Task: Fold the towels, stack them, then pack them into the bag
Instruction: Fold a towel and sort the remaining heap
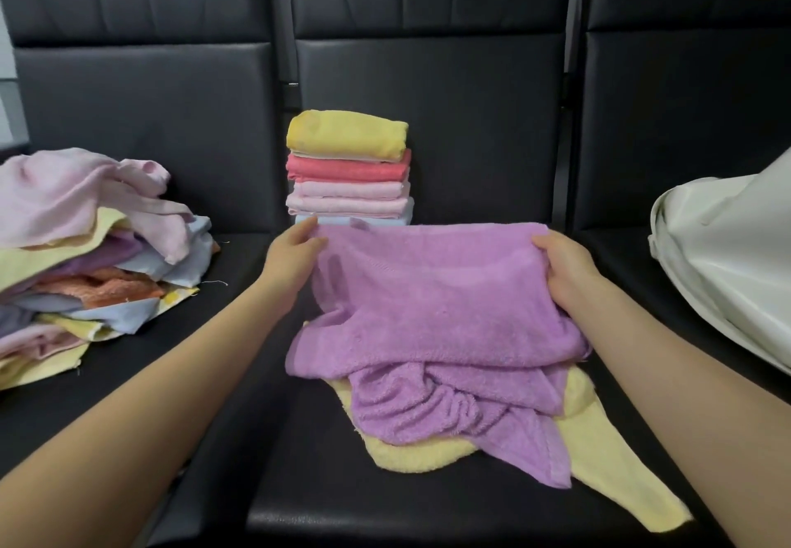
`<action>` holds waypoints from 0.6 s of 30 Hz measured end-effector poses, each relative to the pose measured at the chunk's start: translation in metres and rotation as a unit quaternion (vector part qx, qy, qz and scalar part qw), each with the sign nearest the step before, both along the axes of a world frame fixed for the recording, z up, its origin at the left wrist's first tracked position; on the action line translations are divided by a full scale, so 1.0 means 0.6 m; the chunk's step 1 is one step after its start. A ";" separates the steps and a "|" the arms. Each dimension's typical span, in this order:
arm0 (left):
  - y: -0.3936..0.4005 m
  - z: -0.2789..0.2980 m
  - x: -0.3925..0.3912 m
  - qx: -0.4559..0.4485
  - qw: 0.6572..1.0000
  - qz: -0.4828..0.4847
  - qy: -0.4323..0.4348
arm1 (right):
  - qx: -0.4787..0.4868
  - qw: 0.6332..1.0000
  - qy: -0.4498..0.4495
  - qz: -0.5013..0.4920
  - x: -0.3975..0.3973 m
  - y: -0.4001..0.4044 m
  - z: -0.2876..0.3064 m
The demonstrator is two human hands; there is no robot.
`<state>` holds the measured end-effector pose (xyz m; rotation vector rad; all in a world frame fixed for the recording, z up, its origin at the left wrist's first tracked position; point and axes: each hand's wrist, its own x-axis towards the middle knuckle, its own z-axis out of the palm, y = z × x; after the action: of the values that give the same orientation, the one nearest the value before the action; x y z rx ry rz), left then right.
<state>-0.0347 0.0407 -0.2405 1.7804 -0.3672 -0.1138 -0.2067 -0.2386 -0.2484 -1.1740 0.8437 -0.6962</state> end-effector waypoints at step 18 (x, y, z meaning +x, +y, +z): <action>0.061 0.031 -0.176 0.167 0.937 -0.083 -0.296 | -0.439 0.870 0.173 0.139 -0.128 0.135 0.041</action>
<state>-0.1403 0.0771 -0.2220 2.0975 -0.9805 0.2655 -0.2837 -0.1579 -0.2240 -2.2514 0.6193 -0.6469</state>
